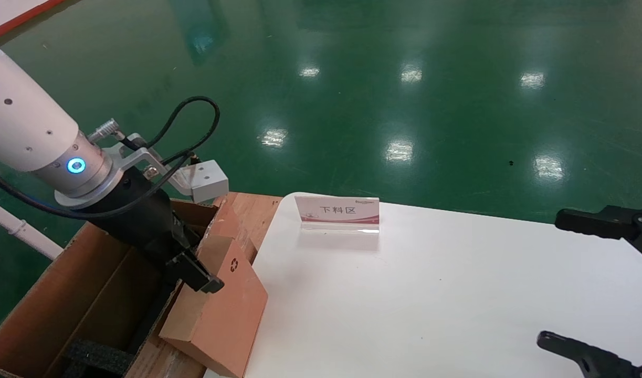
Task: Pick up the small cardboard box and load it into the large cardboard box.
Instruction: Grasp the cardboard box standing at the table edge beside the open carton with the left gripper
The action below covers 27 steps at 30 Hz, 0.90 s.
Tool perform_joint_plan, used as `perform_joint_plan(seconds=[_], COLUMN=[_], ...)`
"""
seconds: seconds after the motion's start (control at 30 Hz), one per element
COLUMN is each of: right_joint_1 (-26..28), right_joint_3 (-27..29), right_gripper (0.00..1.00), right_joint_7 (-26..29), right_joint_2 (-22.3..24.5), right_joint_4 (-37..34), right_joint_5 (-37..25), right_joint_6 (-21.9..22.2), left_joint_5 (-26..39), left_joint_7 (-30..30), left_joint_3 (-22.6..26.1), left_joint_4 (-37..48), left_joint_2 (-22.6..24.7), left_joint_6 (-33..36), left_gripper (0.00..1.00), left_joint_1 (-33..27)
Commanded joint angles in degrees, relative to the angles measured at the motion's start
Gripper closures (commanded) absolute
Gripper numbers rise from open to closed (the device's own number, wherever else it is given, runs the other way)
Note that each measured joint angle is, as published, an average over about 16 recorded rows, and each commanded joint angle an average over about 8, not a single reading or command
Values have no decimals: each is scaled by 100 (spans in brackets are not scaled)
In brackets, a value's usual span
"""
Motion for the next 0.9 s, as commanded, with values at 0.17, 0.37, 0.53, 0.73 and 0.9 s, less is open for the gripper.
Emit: perform_joint_plan(seconds=[0.17, 0.37, 0.53, 0.73, 0.9], right_joint_1=[1, 1, 1, 2, 1], right_joint_3=[-2, -5, -7, -9, -10], right_gripper=[0, 0, 0, 0, 0], right_joint_7=[-1, -2, -3, -4, -5], right_joint_2=[1, 2, 3, 4, 4], right_joint_4=[0, 0, 0, 0, -1], right_joint_5=[2, 3, 5, 6, 7], right_joint_6=[1, 2, 3, 4, 5], left_joint_5=[-101, -116, -102, -23, 59], left_joint_7=[-82, -114, -130, -130, -91], left_joint_3=[306, 507, 631, 733, 805], left_joint_4=[-1, -3, -5, -6, -16], left_joint_2=[6, 23, 34, 56, 96], left_joint_6=[-70, -151, -239, -334, -364], left_gripper=[0, 0, 0, 0, 0], left_joint_1=[-75, -51, 21, 96, 122])
